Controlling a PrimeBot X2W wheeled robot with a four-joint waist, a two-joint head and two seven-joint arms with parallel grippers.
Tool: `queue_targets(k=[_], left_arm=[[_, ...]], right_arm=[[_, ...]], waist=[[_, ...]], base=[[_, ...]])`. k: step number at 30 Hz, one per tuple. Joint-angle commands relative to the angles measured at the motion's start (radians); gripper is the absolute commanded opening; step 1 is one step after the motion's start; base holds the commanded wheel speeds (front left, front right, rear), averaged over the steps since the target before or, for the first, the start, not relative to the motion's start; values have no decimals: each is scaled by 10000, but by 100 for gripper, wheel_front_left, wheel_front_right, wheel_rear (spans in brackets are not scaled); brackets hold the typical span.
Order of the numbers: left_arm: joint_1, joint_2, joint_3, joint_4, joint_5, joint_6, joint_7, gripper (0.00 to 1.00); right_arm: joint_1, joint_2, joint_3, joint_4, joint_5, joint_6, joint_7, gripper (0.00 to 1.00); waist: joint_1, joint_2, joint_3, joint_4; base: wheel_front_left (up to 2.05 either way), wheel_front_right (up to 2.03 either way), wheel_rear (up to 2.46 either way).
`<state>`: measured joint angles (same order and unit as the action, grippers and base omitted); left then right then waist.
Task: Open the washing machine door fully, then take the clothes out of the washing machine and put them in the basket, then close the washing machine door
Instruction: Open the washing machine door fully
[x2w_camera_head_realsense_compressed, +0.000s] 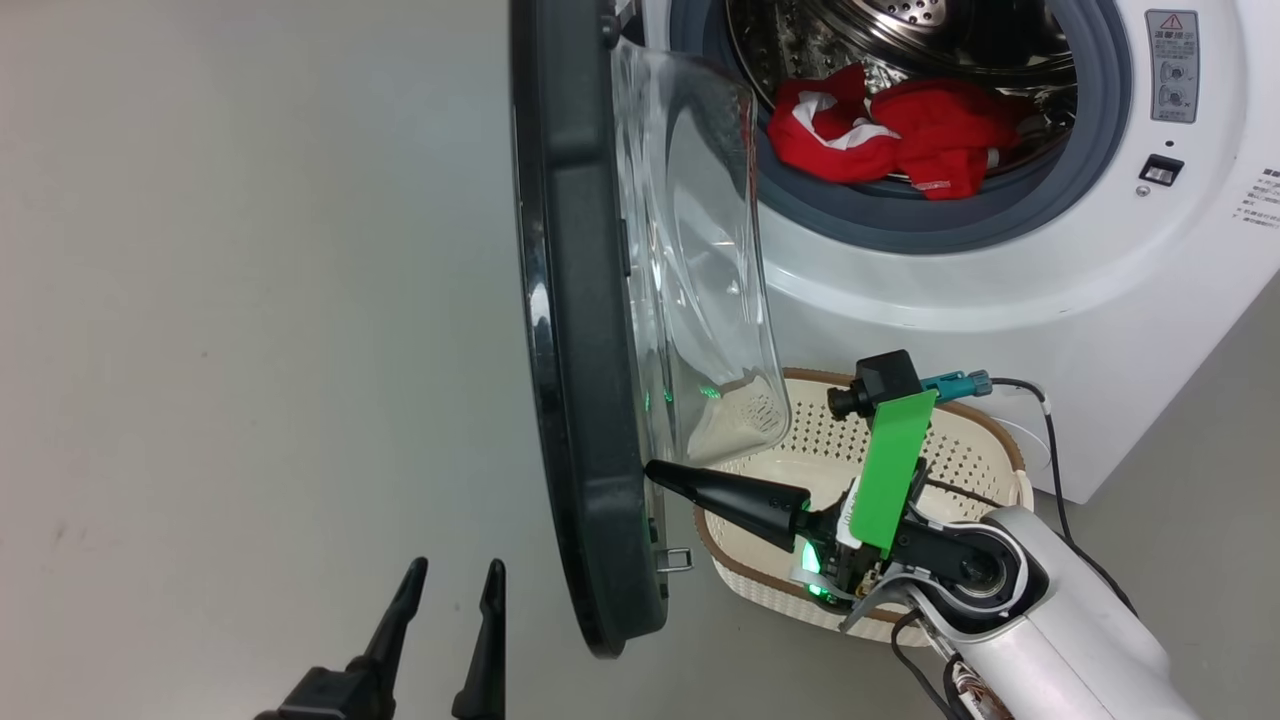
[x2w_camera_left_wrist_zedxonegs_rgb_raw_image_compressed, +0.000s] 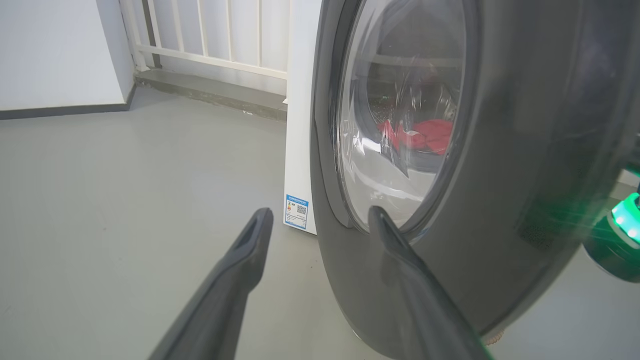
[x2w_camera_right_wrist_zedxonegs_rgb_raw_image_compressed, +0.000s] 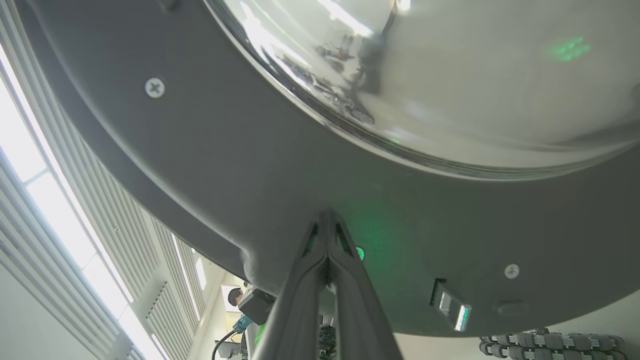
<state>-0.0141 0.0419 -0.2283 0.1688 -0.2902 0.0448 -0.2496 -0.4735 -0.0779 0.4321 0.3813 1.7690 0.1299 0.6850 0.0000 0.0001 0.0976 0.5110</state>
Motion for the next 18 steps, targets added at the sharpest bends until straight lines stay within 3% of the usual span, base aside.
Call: queue_targets(k=[1,6,7,9,10,11,18], left_arm=[[-10,83,366,-287,89,76,-122,100],[-5,83,422,-319,93,100,-122,100],[2,83,433,-322,96,100,-122,100],[19,83,458,-319,108,93,-122,100],[26,83,473,-320,111,90,-122,100],[31,83,488,-319,110,88,-122,100],[49,83,601,-282,133,67,-122,100]], right_arm=[[-11,276,164,-326,111,8,-57,0],[14,277,114,-238,-46,8,-163,0],[28,277,92,-220,-83,8,-186,4],[81,277,16,-191,-180,8,-280,44],[128,277,-31,-174,-168,8,-326,76],[180,277,-81,-163,-170,8,-360,100],[715,277,-439,-5,-478,8,-531,100]], waist=[[0,-1,8,-9],[0,-1,4,-83],[0,-1,-1,-105],[0,-1,-25,-157],[0,-1,-25,-187],[0,-1,-34,-216],[0,-1,-113,-444]], base=[[0,0,0],[0,0,0],[0,0,0],[0,0,0],[0,0,0],[0,0,0],[0,0,0]])
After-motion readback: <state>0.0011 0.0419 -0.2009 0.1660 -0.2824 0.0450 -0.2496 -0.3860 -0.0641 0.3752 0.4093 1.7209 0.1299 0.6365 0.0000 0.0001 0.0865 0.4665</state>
